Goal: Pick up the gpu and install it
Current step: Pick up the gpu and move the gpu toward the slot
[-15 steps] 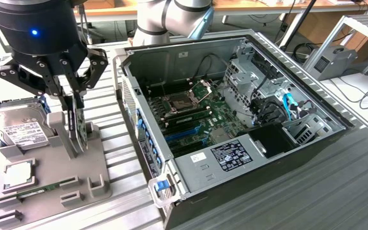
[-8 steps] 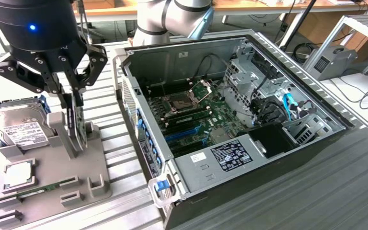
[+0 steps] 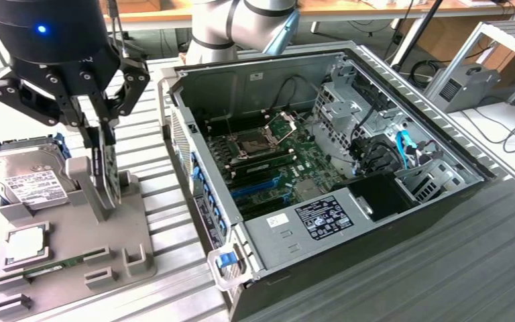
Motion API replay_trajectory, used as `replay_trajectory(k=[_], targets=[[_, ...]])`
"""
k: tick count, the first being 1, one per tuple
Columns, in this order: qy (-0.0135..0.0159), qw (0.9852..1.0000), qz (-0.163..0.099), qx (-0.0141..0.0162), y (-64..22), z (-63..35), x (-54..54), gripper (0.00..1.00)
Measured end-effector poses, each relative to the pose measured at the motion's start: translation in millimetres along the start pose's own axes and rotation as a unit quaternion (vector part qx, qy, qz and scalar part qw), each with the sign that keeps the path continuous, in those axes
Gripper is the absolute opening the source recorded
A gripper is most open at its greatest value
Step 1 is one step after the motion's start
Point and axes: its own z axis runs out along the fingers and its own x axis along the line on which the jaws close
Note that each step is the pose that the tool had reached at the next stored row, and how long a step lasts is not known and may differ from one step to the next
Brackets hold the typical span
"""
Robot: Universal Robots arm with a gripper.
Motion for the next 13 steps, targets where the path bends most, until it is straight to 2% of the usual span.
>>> replay_trajectory(k=[13], targets=[[0.0,1.0,0.0,0.0,0.3,-8.1,-0.2,0.26]])
